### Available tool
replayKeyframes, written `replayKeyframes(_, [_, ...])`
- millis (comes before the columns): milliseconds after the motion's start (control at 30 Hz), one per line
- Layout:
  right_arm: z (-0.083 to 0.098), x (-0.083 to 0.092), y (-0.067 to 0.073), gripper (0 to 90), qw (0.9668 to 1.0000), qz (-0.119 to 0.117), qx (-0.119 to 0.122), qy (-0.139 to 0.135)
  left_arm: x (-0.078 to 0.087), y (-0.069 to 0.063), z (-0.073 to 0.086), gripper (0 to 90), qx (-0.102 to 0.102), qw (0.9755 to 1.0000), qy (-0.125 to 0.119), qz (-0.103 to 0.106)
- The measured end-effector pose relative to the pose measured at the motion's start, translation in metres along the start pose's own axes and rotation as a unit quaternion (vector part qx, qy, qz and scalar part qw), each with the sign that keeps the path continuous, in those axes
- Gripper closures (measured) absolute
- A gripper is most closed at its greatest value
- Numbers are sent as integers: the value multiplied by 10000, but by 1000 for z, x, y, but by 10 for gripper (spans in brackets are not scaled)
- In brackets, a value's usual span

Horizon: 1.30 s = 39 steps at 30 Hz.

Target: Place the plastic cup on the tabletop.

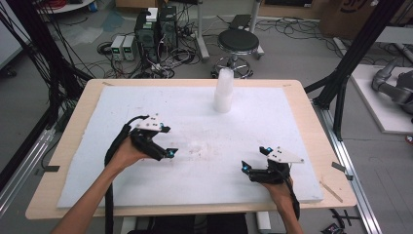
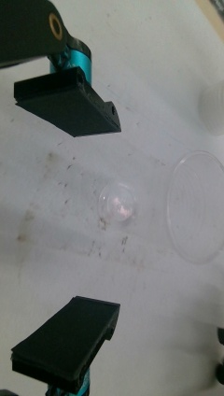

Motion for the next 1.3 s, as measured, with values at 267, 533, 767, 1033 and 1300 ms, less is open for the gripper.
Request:
replayKeyframes(267, [0,1,-2,116,9999,-7,-85,-100,29,-27,46,121,446,9967,-395,-559])
replayKeyframes(533, [-1,2,-3,116,9998,-28,-130,-142,36,-39,71,120,695,9915,-441,-1012])
replayKeyframes(767, [0,3,-3,116,9997,-21,-103,-210,37,-37,82,120,847,9874,-513,-1232])
replayKeyframes(1033, [0,5,-3,116,9995,-5,-133,-297,39,-38,83,122,795,9863,-596,-1316])
replayKeyframes(1300, [0,7,-4,116,9991,-52,-198,-361,41,-37,84,122,829,9852,-695,-1328])
Point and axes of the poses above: each handheld gripper's, and its own axes: x roughly backward along the jaws, z roughly out of its underside, y roughly to its left, the point moved 4 cm from there along -x, roughly forward along the jaws, and after that the axes turned 7 degrees about -x, right-handed, at the moved point
